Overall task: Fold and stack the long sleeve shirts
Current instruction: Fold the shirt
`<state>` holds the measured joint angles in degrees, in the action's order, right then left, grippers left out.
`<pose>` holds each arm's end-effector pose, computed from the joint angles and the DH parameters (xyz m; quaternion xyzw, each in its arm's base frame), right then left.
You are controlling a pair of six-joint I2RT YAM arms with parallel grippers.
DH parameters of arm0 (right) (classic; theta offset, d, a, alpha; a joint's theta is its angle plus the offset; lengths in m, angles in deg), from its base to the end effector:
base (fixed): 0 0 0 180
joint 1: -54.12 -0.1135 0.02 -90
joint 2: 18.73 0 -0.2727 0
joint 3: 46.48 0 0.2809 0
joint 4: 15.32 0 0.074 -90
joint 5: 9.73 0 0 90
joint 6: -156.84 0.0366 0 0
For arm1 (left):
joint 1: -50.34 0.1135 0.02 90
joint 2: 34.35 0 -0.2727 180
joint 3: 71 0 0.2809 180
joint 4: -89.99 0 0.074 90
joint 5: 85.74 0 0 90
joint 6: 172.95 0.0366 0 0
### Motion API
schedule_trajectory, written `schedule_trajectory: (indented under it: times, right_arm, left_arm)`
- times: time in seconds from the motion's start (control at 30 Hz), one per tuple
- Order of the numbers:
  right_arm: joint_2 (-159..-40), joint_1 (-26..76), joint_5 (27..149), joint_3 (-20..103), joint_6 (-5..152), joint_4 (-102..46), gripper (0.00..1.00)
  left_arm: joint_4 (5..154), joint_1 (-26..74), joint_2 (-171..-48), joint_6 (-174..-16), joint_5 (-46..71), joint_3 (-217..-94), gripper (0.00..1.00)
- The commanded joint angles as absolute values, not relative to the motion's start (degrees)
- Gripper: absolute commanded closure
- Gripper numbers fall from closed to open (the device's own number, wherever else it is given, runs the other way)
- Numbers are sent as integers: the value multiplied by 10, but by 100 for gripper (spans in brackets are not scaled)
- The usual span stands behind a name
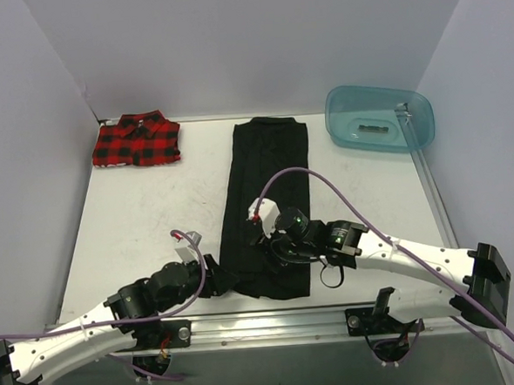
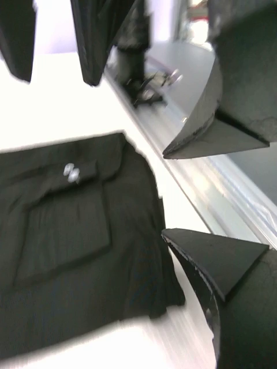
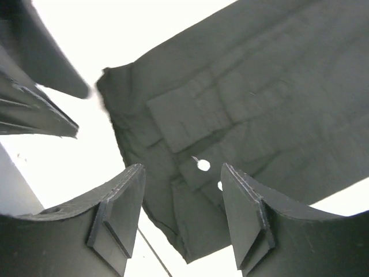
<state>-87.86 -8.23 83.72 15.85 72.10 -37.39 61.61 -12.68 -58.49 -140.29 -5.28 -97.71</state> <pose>0.1366 0.2655 0.2817 -0.4247 0.7487 0.3043 0.4079 0.0739 -0.1317 0.1897 -0.0023 0.8454 -0.4243 0.3244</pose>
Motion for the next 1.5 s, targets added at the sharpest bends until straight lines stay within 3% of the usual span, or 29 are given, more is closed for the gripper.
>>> schedule_trajectory:
  times: [0.0, 0.07, 0.17, 0.4, 0.5, 0.7, 1.2, 1.47]
  right_arm:
    - [-874, -59, 776, 135, 777, -394, 46]
    - [-884, -42, 770, 126, 796, -394, 47]
    - [-899, -22, 774, 120, 820, -393, 49]
    - [-952, -23, 840, 159, 832, -373, 52]
    - [-998, -33, 846, 203, 840, -357, 55]
    - [-1120, -42, 893, 282, 866, -314, 59]
    - [-1328, -46, 942, 408, 878, -316, 61]
    - [-1373, -29, 932, 424, 893, -330, 63]
  left_arm:
    - [529, -121, -604, -1432, -134, -1030, 41]
    - [507, -103, -643, -1446, -155, -1056, 48]
    - [507, -44, -698, -1413, -148, -1080, 49]
    - [568, 140, -815, -1273, 79, -1103, 43]
    - [586, 146, -840, -1269, 120, -1095, 50]
    - [623, 144, -838, -1300, 176, -1045, 55]
    - [607, 142, -862, -1306, 192, -1018, 56]
    - [577, 121, -874, -1315, 224, -1018, 76]
